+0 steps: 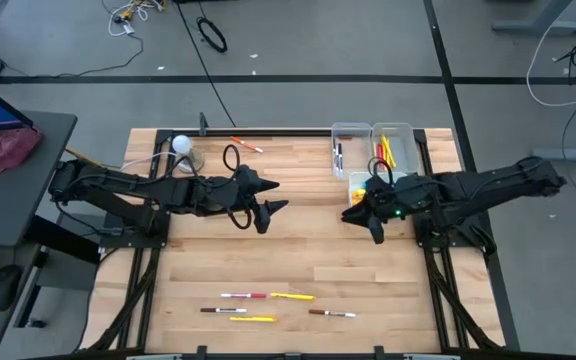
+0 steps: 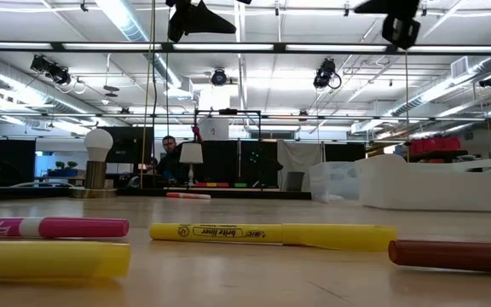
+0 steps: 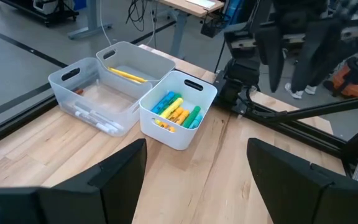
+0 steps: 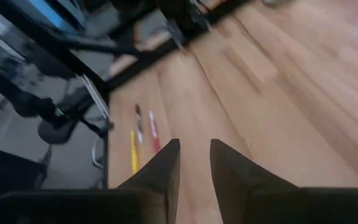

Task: Pick & Place Markers
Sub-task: Put the pink marker pen into the transparent bin

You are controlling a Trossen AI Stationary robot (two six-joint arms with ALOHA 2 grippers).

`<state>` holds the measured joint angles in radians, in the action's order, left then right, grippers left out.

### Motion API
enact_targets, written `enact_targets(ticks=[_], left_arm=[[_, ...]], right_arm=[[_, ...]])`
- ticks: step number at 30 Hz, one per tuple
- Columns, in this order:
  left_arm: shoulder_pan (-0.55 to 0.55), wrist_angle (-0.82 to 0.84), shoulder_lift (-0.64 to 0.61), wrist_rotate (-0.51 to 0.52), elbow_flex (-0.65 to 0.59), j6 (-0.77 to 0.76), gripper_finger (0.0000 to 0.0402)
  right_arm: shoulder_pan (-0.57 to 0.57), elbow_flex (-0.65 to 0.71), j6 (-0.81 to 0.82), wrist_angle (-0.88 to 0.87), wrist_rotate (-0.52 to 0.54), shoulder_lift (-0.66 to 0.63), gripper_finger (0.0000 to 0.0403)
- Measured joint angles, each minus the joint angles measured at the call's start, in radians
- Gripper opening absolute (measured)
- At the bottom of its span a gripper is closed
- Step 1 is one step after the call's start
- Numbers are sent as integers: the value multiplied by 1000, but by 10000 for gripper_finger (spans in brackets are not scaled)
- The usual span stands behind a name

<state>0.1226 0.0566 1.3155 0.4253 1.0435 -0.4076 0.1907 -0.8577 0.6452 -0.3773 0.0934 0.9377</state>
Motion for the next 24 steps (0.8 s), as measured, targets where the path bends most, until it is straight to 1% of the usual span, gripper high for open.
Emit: enact_targets(ticks=[2,4,7,12,15,19,24], left_arm=[[0,0,0,0,0,0,282],[0,0,0,0,0,0,282],[0,0,0,0,0,0,282],[0,-5,0,0,0,-1,282],[-2,-70,-1,0,0,-3,282],[-3,-108,-1,0,1,-4,282],[-3,-111,-1,0,1,-6,282]], right_arm=[[-2,0,-23,58,-1,14,86],[1,0,-28,72,-1,20,86],[29,0,10,55,0,25,86],[114,0,46,-17,1,25,86],[175,0,92,-88,42,25,86],[236,0,158,-174,107,25,87],[266,0,187,-226,155,25,87]])
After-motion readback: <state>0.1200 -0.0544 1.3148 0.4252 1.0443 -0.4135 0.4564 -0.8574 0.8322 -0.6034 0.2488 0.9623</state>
